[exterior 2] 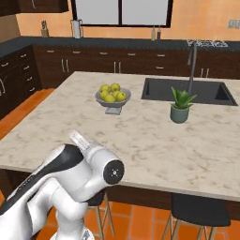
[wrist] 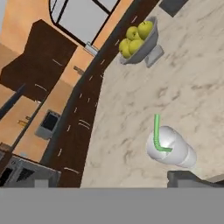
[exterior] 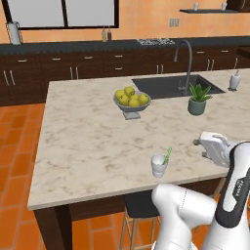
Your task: Take a straw from the drawer in front and place it inside the glass cup on the dining counter.
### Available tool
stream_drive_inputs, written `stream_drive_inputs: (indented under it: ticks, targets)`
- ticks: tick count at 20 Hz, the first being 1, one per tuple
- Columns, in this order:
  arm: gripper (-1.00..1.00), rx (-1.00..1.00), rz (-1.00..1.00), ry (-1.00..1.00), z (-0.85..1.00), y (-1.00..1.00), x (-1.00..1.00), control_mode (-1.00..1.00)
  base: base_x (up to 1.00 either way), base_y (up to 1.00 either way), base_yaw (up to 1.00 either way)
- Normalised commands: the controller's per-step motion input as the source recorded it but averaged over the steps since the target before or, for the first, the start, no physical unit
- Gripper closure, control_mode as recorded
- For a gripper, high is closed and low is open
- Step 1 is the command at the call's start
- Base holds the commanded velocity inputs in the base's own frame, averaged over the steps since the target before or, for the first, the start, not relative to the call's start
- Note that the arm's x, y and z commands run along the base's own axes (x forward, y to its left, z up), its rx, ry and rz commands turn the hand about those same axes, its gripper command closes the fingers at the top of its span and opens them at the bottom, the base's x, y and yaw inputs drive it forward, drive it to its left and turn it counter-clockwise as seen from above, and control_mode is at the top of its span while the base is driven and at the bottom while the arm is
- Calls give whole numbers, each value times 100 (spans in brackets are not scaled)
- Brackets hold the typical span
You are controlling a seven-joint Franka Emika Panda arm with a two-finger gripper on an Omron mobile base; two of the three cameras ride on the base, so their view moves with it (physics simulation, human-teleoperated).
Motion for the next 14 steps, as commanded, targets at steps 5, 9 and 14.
stream_drive_inputs:
  ticks: [5, 9, 14]
  targets:
    - [-100, -35, -18, 59, 0, -11, -11, -100, 0, 0, 0]
    - [-100, -38, -15, 41, 0, -48, 0, -100, 0, 0, 0]
    - [-100, -27, -11, 35, -25, -52, 0, -100, 0, 0, 0]
